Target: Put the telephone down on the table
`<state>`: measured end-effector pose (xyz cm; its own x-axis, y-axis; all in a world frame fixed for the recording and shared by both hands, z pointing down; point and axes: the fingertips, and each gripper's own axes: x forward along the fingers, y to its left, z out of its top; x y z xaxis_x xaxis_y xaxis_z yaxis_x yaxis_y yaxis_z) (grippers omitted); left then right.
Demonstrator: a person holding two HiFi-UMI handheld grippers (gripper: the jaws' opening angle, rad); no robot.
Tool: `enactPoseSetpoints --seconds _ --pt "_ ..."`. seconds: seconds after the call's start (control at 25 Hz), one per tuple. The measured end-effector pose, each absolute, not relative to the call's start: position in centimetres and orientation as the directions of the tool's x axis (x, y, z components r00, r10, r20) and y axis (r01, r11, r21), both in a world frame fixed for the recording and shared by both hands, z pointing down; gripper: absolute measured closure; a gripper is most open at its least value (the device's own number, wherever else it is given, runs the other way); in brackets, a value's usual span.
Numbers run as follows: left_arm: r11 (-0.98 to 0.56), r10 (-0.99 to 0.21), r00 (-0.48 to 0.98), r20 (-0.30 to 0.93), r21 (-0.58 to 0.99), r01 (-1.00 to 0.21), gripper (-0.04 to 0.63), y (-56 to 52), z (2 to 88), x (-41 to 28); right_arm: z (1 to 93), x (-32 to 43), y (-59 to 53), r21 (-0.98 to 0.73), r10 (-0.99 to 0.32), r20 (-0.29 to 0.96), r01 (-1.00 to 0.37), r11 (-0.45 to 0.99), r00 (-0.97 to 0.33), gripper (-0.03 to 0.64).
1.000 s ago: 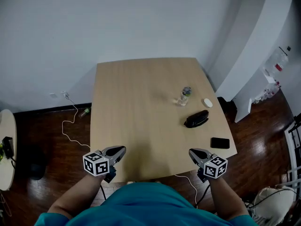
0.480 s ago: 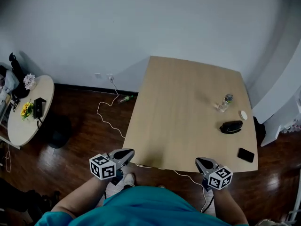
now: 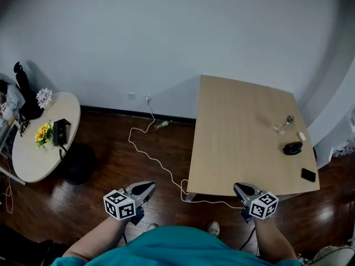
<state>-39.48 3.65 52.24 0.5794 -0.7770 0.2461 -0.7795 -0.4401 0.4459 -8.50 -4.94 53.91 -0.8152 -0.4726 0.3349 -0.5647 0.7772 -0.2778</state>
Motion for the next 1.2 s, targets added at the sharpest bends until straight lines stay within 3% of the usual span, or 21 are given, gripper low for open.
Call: enactPoseSetpoints --seconds 0.32,0.84,1.04,1.2 --pt "-0.441 -0.778 0.566 0.275 0.403 -0.802 0.59 11.3 51.4 -51.2 51.2 -19.8 2.6 -0.24 -0.468 0.326 -0.551 0.8 -0.822 0.614" --pt "-0.402 -0.809 0.512 0.29 0.362 -0.841 0.59 23.2 50.6 -55.8 52.8 -27.5 15.3 -0.247 -0.354 0.306 -0.433 0.867 -0.884 0.614" --pt "-0.425 -0.79 0.562 0.245 0.441 -0.791 0.589 26.8 52.5 -60.5 52.5 -33.0 19.0 -0.236 -0.409 0.304 -0.484 0.843 -0.861 0.615" --pt "-0.493 -0.752 0.605 0.261 0.387 -0.779 0.589 30.1 52.9 -65.7 52.4 -39.0 22.6 -0.261 -0.462 0.295 -0.535 0.803 -0.837 0.615"
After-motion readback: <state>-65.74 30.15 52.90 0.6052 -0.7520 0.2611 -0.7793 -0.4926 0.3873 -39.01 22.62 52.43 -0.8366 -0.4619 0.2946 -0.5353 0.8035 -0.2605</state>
